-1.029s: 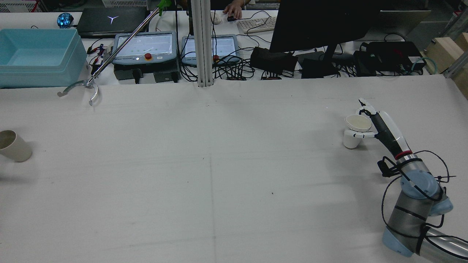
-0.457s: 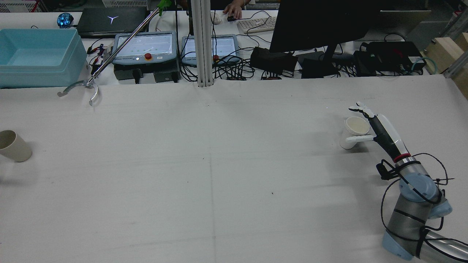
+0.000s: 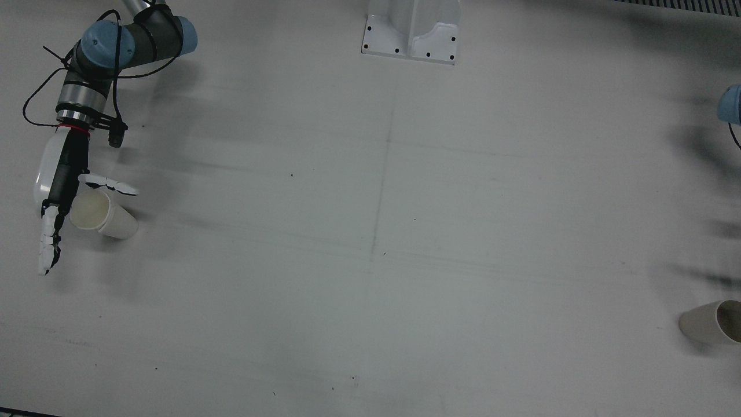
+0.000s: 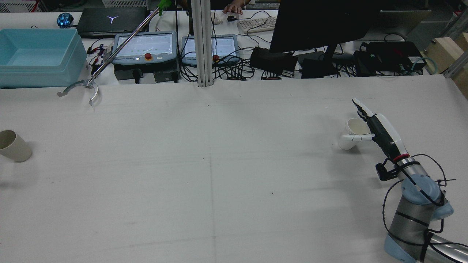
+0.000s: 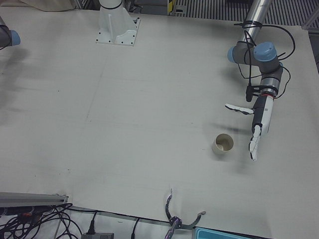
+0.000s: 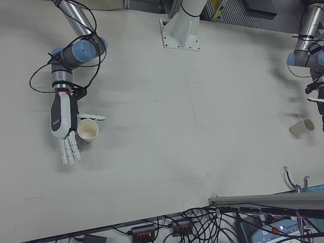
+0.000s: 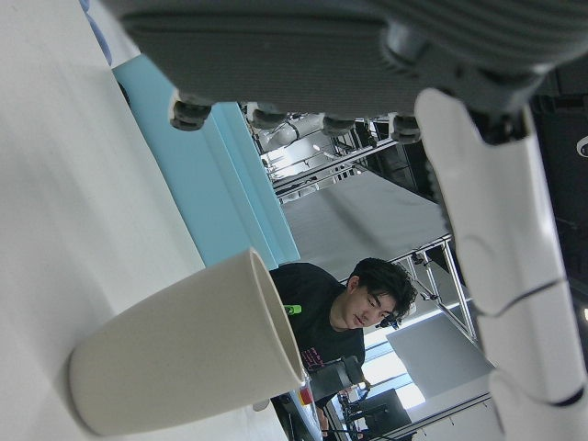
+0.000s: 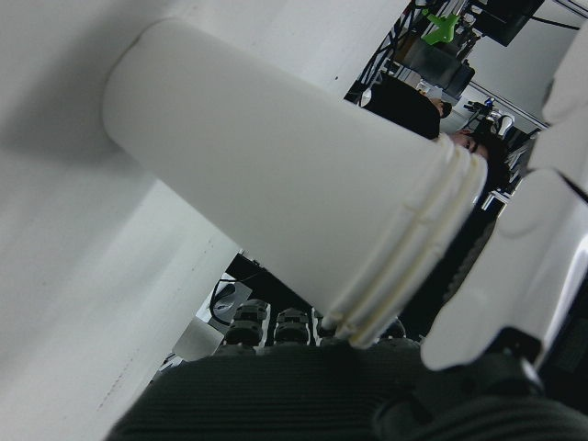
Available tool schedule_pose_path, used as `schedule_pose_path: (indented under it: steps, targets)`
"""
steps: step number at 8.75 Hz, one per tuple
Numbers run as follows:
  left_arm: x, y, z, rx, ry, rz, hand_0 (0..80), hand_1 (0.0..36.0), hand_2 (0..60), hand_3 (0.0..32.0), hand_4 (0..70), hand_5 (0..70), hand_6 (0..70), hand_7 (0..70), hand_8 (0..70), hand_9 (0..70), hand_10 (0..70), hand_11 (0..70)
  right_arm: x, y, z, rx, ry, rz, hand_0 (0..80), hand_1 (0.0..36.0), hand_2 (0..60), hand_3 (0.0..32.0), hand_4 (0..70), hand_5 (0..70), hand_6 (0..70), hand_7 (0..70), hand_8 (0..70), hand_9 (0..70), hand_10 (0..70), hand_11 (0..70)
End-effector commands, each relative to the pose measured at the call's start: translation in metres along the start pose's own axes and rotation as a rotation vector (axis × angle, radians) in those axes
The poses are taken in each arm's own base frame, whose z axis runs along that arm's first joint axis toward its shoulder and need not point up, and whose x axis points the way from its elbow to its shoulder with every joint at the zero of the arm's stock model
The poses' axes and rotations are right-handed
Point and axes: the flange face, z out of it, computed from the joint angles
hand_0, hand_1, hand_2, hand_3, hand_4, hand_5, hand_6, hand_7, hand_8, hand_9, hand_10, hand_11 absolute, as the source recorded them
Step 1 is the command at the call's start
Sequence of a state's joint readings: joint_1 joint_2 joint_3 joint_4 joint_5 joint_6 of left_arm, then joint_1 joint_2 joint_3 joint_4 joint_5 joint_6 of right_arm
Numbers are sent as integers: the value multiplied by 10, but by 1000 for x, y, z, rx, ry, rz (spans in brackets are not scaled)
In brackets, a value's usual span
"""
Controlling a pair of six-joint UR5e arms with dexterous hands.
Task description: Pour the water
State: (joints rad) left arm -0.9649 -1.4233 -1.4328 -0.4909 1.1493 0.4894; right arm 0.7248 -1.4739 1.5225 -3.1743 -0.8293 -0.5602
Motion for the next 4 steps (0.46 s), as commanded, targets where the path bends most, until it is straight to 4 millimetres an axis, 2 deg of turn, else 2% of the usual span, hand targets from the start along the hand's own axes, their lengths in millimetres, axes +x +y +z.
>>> schedule_pose_path:
  steps: [1, 2, 3, 4]
  targets:
    - [1, 3, 1, -5, 5, -3, 548, 124, 0, 224, 32, 39, 0, 0, 0, 0, 13, 41, -65, 26, -41, -53, -39, 60, 463, 119, 82, 0, 45, 49, 46, 85, 23, 53, 49, 86]
    - [3, 6, 4, -10, 14, -14, 548, 125, 0, 226, 33, 38, 0, 0, 0, 0, 13, 40, -109, 39, -60, -54, -66, 72, 466, 123, 80, 0, 46, 59, 48, 92, 19, 48, 45, 79]
    - [9, 18, 6, -17, 16, -26, 549, 126, 0, 220, 36, 44, 0, 0, 0, 0, 12, 39, -164, 52, -76, -42, -115, 80, 465, 123, 72, 0, 37, 49, 41, 85, 10, 25, 33, 62]
    - [25, 39, -5, 6, -5, -20, 552, 130, 0, 194, 45, 49, 0, 0, 0, 0, 13, 41, -205, 68, -80, -39, -140, 82, 465, 127, 79, 0, 27, 32, 33, 70, 2, 10, 23, 49]
